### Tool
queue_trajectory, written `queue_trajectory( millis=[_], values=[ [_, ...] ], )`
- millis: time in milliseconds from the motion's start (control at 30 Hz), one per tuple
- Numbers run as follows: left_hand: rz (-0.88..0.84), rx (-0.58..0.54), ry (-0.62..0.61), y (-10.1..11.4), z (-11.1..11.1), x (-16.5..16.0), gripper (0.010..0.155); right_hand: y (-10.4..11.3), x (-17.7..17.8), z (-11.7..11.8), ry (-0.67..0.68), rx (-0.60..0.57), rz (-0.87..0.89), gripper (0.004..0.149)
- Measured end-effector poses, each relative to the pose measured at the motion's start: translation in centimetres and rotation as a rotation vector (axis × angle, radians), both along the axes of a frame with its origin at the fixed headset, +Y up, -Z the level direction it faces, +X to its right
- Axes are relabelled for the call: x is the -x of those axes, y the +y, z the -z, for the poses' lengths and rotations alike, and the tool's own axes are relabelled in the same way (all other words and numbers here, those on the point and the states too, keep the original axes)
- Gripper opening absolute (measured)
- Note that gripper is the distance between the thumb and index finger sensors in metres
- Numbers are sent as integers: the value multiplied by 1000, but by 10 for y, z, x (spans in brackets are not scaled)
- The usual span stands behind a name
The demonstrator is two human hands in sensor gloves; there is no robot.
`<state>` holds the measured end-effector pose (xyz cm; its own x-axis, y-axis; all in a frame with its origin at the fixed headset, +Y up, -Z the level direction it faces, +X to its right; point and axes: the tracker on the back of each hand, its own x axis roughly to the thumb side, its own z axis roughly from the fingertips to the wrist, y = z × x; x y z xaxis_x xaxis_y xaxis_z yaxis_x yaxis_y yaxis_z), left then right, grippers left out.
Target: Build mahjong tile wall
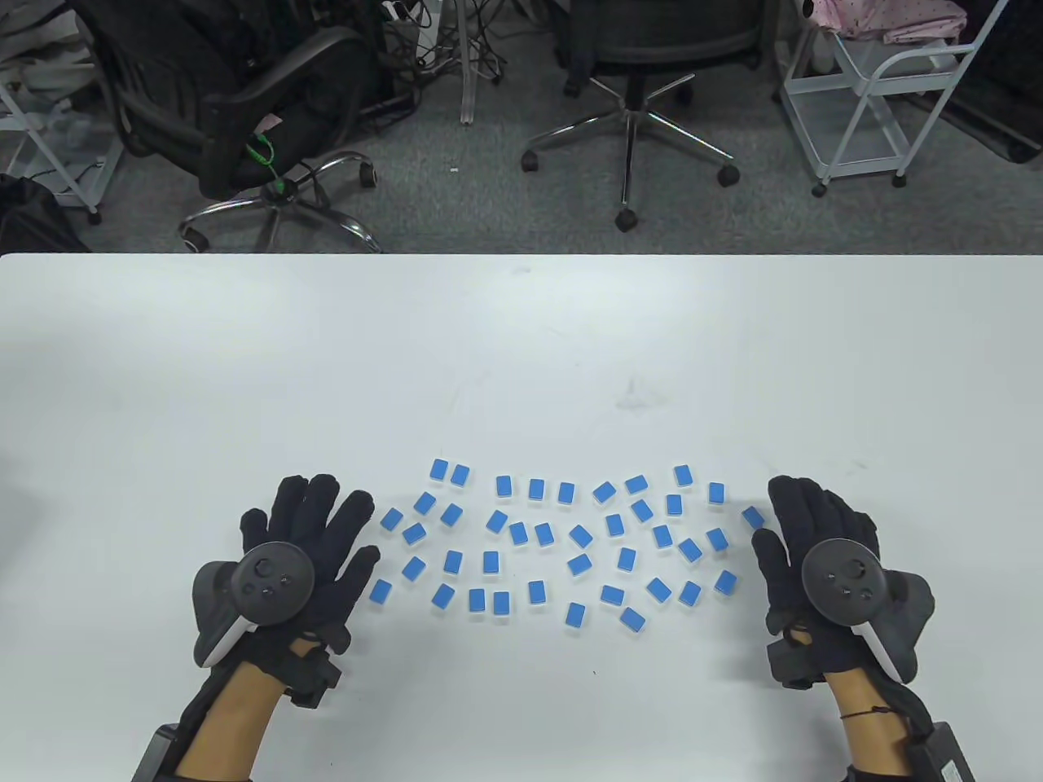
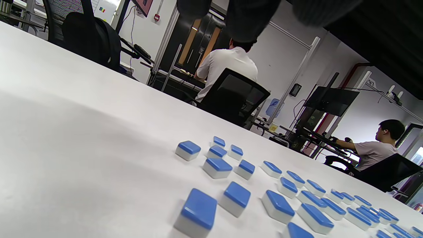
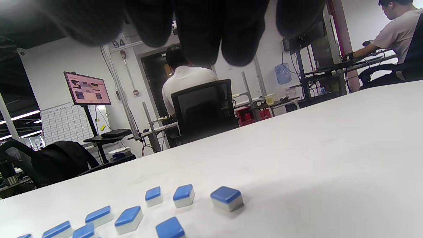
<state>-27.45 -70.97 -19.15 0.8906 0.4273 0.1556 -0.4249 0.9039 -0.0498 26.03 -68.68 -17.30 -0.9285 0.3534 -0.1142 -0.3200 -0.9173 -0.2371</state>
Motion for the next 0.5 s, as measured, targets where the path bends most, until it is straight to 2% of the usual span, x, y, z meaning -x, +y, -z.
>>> queue_trajectory(
  millis=[167,267,333,400,500],
  values=[
    [-20,18,-12,-1,-1,-1,66,1,1,1,26,49,-81,55],
    [-42,27,-1,-3,-3,1,66,-8,6,4,92,173,-125,48],
    [-56,37,-6,-4,-3,2,66,-21,13,8,137,302,-197,50],
    [-53,39,-7,-5,-3,1,66,-31,21,10,153,387,-278,60],
    [-73,44,-12,-5,-3,1,66,-46,34,13,163,438,-345,69]
  ],
)
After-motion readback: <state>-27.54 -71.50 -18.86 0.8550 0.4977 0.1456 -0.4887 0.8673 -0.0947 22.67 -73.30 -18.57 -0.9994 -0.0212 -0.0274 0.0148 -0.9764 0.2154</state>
